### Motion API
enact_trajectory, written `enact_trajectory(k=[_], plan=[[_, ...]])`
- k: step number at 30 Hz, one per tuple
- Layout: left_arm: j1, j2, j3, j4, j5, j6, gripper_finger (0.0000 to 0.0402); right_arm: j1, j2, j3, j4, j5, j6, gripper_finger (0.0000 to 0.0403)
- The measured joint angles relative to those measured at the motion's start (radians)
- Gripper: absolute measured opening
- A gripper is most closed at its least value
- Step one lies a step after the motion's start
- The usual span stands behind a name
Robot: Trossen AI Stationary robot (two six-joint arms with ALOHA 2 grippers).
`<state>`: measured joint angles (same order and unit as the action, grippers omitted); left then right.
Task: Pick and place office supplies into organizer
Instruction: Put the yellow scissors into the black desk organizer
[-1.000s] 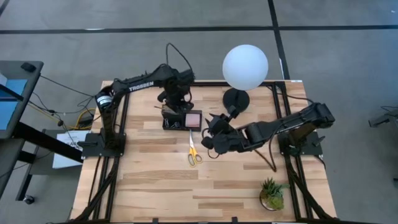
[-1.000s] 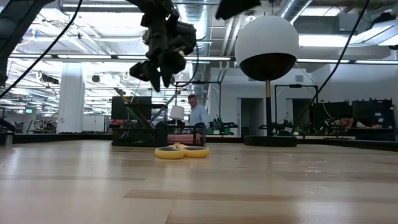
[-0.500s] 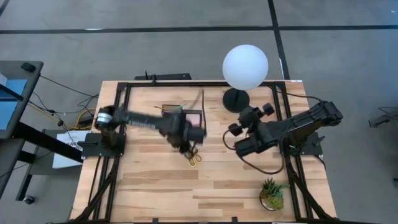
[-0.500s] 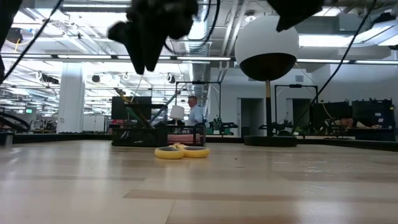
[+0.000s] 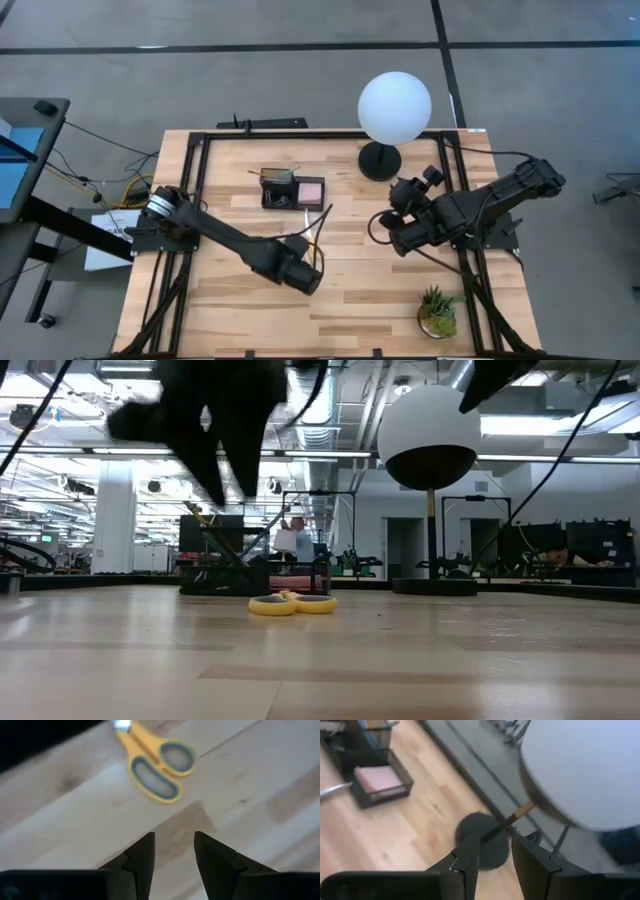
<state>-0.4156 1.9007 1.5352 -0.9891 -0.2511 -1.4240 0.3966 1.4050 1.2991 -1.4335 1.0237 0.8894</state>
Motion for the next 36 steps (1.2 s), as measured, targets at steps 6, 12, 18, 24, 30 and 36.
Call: enact_trajectory(k=[6, 12, 18, 24, 30, 36], plan=[[0.008, 0.001, -0.183, 0.186, -0.078, -0.033, 0.0133, -0.046, 0.009, 0.001, -0.009, 0.133, -0.078, 0.0109], [0.078, 0.001, -0.25, 0.188, -0.103, -0.022, 0.0133, -0.118, 0.01, 0.001, -0.028, 0.246, -0.186, 0.0109], [0.133, 0.001, -0.257, 0.272, -0.034, 0.059, 0.0133, -0.198, 0.01, 0.001, -0.029, 0.203, -0.272, 0.0109], [0.143, 0.001, -0.252, 0.378, 0.067, 0.082, 0.0133, -0.243, 0.01, 0.001, -0.028, 0.068, -0.296, 0.0109], [0.138, 0.001, -0.252, 0.344, 0.106, 0.076, 0.0133, -0.269, 0.01, 0.001, -0.025, -0.046, -0.282, 0.0109], [0.138, 0.0, -0.251, 0.315, 0.052, 0.019, 0.0133, -0.277, 0.01, 0.001, -0.022, -0.189, -0.176, 0.0109]])
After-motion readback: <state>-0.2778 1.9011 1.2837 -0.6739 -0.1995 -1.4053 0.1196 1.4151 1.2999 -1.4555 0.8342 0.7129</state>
